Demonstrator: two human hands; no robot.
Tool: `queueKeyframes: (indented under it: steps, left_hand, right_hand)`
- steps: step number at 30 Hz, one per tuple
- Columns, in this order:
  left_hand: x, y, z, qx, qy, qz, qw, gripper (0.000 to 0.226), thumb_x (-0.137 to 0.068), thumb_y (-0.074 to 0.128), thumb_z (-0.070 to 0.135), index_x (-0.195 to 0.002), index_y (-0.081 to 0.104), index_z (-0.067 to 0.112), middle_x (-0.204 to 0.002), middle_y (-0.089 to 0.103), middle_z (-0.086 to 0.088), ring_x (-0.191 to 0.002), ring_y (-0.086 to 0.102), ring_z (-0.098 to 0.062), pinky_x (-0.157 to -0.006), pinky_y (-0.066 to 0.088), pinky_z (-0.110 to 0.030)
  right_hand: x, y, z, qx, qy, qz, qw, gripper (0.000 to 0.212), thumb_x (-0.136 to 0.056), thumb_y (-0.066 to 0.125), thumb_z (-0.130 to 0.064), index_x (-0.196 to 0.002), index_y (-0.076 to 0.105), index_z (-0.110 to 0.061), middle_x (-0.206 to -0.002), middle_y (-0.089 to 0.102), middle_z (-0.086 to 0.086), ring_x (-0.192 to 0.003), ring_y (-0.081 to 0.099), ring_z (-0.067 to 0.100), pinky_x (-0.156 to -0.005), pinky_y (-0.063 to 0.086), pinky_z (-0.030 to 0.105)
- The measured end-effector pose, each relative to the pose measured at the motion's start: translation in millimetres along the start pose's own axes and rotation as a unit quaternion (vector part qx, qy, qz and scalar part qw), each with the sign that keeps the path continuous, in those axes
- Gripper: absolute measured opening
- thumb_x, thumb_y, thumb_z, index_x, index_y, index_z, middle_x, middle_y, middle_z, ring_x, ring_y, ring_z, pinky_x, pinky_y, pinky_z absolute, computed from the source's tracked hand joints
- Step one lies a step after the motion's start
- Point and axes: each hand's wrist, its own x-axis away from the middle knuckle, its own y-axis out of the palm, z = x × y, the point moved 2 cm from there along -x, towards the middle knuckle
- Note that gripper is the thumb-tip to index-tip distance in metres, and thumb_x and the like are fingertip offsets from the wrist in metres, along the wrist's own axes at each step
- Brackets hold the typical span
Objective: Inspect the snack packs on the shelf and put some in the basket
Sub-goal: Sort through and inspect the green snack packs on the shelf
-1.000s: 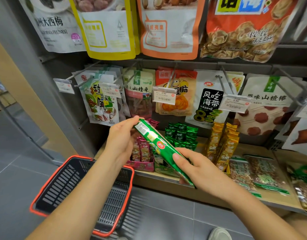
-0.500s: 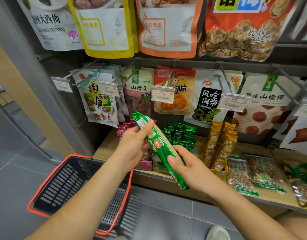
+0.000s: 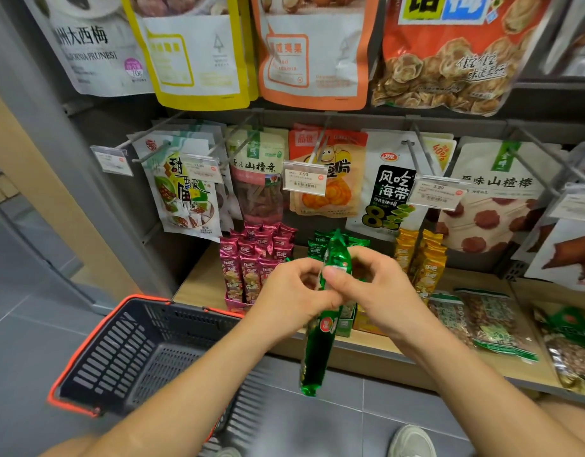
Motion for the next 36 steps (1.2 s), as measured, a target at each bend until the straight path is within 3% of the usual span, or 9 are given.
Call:
queueKeyframes:
  steps: [4, 9, 15, 19, 21, 24, 26, 30, 36]
  left_hand:
    - [1.9, -0.7, -4.4, -0.028, 0.000, -0.044, 0.999, 0.038, -0.063, 0.084, 0.044, -0.094, 0.072, 0.025, -0.090, 0.074, 0.010, -0.085, 0.068, -0.008, -0.082, 0.054, -0.030]
    - [2.9, -12.8, -14.3, -0.064, -0.022, -0.121, 0.990, 0.036, -0.072, 0.085, 0.029, -0.104, 0.071, 0.022, -0.098, 0.075, 0.007, -0.094, 0.070, -0.012, -0.089, 0.055, -0.032]
    - [6.6, -40.8, -18.3, 0.045, -0.053, -0.105, 0.992, 0.040, -0.075, 0.080, 0.006, -0.105, 0.069, 0.031, -0.102, 0.075, 0.008, -0.093, 0.071, -0.008, -0.073, 0.053, -0.016]
    - [5.0, -55.6, -13.1, 0.074, -0.045, -0.008, 0.996, 0.043, -0.060, 0.084, 0.011, -0.100, 0.074, 0.025, -0.098, 0.076, -0.005, -0.084, 0.070, -0.016, -0.071, 0.057, -0.025]
    - [4.7, -63.5, -9.6, 0.028, -0.022, 0.014, 0.999, 0.047, -0.055, 0.087, 0.014, -0.098, 0.075, 0.027, -0.096, 0.076, -0.003, -0.086, 0.068, -0.019, -0.074, 0.059, -0.033]
    - [4.9, -70.6, -5.5, -0.009, 0.018, 0.004, 1.000, 0.048, -0.056, 0.089, 0.006, -0.096, 0.073, 0.028, -0.091, 0.074, 0.012, -0.079, 0.067, -0.002, -0.060, 0.054, -0.019]
    - [4.9, -73.6, -5.5, 0.009, 0.018, -0.006, 1.000, 0.050, -0.057, 0.087, -0.001, -0.096, 0.073, 0.027, -0.094, 0.073, 0.016, -0.083, 0.069, -0.001, -0.063, 0.054, -0.016]
    - [3.6, -80.7, -11.9, 0.137, -0.014, -0.031, 0.990, 0.059, -0.059, 0.086, 0.004, -0.112, 0.071, 0.026, -0.117, 0.069, -0.003, -0.099, 0.069, -0.024, -0.080, 0.059, -0.034]
    - [-2.7, -72.1, -20.4, 0.321, -0.063, 0.054, 0.944, 0.028, -0.069, 0.068, 0.009, -0.097, 0.071, 0.009, -0.087, 0.074, -0.009, -0.078, 0.068, -0.016, -0.058, 0.049, -0.020]
  right_hand:
    - [-2.0, -17.9, -1.8, -0.127, 0.001, 0.059, 0.990, 0.027, -0.074, 0.073, -0.034, -0.092, 0.072, -0.014, -0.094, 0.073, 0.009, -0.095, 0.068, 0.034, -0.092, 0.053, 0.055]
    - [-4.6, -46.4, 0.8, -0.248, 0.013, 0.120, 0.961, 0.023, -0.075, 0.070, -0.032, -0.087, 0.070, -0.013, -0.086, 0.073, 0.002, -0.087, 0.070, 0.015, -0.078, 0.060, 0.036]
    - [-3.2, -57.4, 8.3, -0.313, 0.054, 0.128, 0.939, 0.022, -0.079, 0.064, -0.028, -0.093, 0.064, -0.011, -0.088, 0.071, 0.004, -0.089, 0.069, 0.015, -0.072, 0.058, 0.028]
    - [-3.0, -62.6, 11.9, -0.313, 0.092, 0.104, 0.940, 0.025, -0.080, 0.063, -0.032, -0.095, 0.062, -0.013, -0.090, 0.075, 0.002, -0.088, 0.072, 0.016, -0.067, 0.058, 0.029]
    - [-1.2, -64.9, 16.0, -0.298, 0.141, 0.073, 0.941, 0.037, -0.079, 0.065, -0.041, -0.103, 0.061, -0.014, -0.098, 0.075, 0.007, -0.093, 0.072, 0.026, -0.065, 0.058, 0.032]
    - [2.1, -66.8, 20.0, -0.281, 0.204, 0.031, 0.937, 0.061, -0.073, 0.069, -0.053, -0.119, 0.058, -0.014, -0.107, 0.072, 0.014, -0.091, 0.072, 0.038, -0.057, 0.058, 0.031]
    - [3.9, -68.2, 21.9, -0.255, 0.216, 0.033, 0.942, 0.064, -0.072, 0.073, -0.043, -0.120, 0.058, -0.004, -0.099, 0.073, 0.018, -0.081, 0.073, 0.034, -0.051, 0.057, 0.025]
    - [5.6, -70.9, 26.0, -0.278, 0.203, 0.052, 0.937, 0.043, -0.075, 0.068, -0.020, -0.111, 0.061, 0.002, -0.094, 0.075, 0.017, -0.080, 0.074, 0.028, -0.058, 0.059, 0.024]
    - [6.1, -71.2, 28.6, -0.308, 0.199, 0.069, 0.928, 0.019, -0.089, 0.056, -0.001, -0.107, 0.061, 0.000, -0.093, 0.075, 0.015, -0.085, 0.074, 0.025, -0.064, 0.060, 0.028]
